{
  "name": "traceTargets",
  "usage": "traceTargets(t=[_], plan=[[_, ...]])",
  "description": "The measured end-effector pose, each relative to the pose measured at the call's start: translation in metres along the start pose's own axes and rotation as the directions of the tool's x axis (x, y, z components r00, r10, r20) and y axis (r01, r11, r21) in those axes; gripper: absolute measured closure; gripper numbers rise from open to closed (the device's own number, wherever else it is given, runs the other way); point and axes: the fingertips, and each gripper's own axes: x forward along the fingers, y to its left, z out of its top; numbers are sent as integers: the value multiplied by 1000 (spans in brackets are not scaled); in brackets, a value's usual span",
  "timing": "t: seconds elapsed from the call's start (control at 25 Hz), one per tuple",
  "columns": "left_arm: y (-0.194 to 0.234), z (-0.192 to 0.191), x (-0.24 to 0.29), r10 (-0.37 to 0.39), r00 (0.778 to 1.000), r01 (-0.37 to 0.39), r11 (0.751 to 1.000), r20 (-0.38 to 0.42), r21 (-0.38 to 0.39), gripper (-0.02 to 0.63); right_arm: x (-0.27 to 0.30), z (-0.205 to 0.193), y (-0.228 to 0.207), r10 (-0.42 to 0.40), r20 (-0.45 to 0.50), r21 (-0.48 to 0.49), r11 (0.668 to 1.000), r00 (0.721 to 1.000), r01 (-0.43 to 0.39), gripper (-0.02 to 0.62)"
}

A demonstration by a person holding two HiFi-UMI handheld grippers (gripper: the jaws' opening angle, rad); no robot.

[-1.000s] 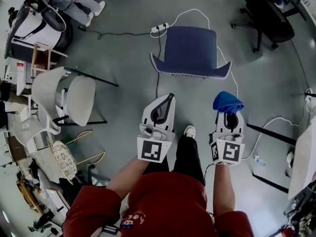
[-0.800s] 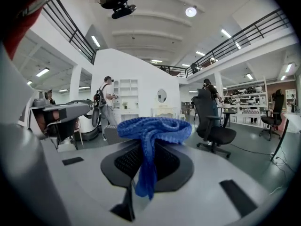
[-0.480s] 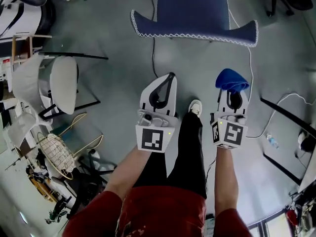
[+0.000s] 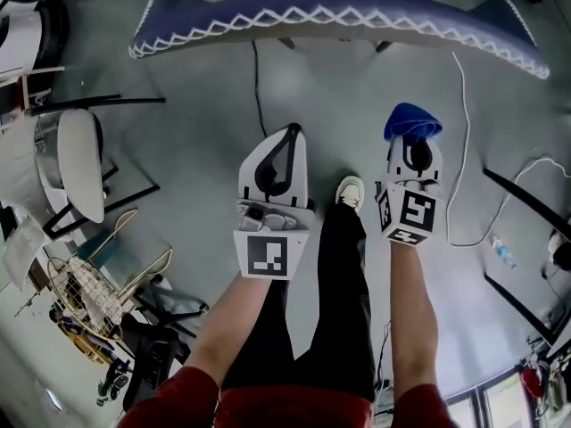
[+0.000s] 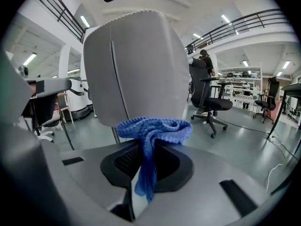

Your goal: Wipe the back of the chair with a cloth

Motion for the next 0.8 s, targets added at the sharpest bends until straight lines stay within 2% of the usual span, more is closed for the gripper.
traceTargets(t=[0.24, 0.4, 0.6, 0.8], plan=[[2, -17, 6, -1, 999, 1, 1000, -37, 6, 592, 31, -13, -7, 2, -32, 6, 1000, 999, -2, 534], [2, -21, 12, -1, 999, 1, 1000, -39, -3, 592, 71, -17, -21, 4, -62, 4, 1000, 998, -4, 534], [-1, -20, 15, -3, 999, 3, 1000, -45, -15, 592, 119, -19, -39, 0, -115, 14, 1000, 993, 1, 534], [-5, -15, 19, -6, 999, 5, 1000, -41, -24, 592, 145, -14, -44, 10, -142, -16, 1000, 990, -13, 534]])
